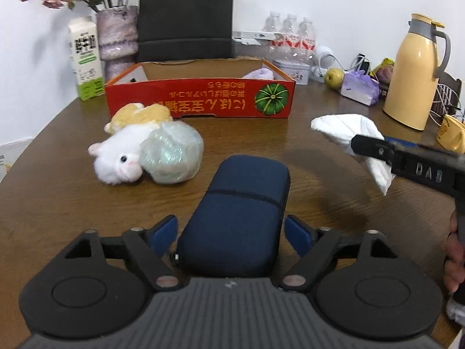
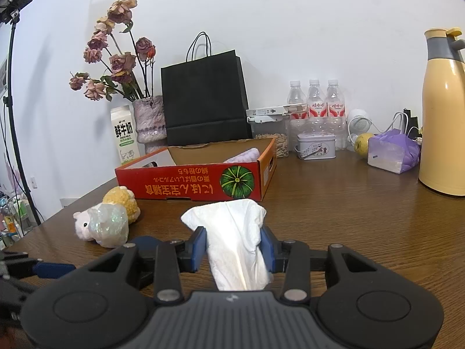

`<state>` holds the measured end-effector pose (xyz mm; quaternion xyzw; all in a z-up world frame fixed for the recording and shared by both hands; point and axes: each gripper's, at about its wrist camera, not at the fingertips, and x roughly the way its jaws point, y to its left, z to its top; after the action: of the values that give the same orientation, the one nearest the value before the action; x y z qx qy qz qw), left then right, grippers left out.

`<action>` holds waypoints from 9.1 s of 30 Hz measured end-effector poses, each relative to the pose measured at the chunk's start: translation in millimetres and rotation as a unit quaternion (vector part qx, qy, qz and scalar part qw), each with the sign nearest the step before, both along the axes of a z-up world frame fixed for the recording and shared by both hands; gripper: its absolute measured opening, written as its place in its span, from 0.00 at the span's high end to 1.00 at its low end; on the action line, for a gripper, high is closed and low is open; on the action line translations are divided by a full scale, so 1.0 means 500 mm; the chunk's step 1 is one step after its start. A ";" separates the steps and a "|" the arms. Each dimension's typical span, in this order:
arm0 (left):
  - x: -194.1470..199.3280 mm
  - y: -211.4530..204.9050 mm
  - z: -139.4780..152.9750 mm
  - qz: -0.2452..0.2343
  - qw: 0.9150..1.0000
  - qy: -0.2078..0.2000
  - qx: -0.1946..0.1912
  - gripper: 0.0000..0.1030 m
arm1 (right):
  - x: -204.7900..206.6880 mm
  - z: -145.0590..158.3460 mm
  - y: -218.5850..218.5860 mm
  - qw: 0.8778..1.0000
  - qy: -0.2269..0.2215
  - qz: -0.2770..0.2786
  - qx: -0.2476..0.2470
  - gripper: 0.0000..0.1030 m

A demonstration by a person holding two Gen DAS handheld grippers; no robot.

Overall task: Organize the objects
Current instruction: 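Carry the tissue and navy case with both tools toward the box, then lower both tools into the box and open them to drop the items, then withdraw both open tools from the box back over the table, then move the left tool to the plush toy while the right tool grasps the iridescent bag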

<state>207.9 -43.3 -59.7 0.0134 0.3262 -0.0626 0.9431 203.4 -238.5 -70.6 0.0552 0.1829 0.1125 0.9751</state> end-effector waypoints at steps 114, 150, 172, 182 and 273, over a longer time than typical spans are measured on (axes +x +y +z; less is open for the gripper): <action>0.292 0.149 0.171 0.081 0.982 -0.161 -0.048 0.38 | 0.308 0.163 0.206 0.998 -0.060 0.028 0.005 0.62; 0.512 0.198 0.167 0.099 0.982 -0.149 -0.054 0.38 | 0.533 0.128 0.238 0.999 -0.035 0.024 -0.031 0.63; 0.584 0.175 0.113 0.085 0.989 -0.117 -0.035 0.38 | 0.591 0.082 0.245 0.998 -0.001 0.004 -0.058 0.62; 0.568 0.174 0.123 0.093 0.984 -0.150 -0.035 0.00 | 0.597 0.073 0.231 0.999 0.014 -0.018 -0.047 0.06; 0.084 0.256 0.041 0.078 0.984 -0.156 -0.027 0.00 | 0.132 0.006 0.230 0.995 0.023 0.041 -0.083 0.00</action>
<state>249.8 84.7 -39.1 -0.0279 0.1730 0.0052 0.9845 269.5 -123.3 -67.5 -0.0304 0.2164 0.1354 0.9664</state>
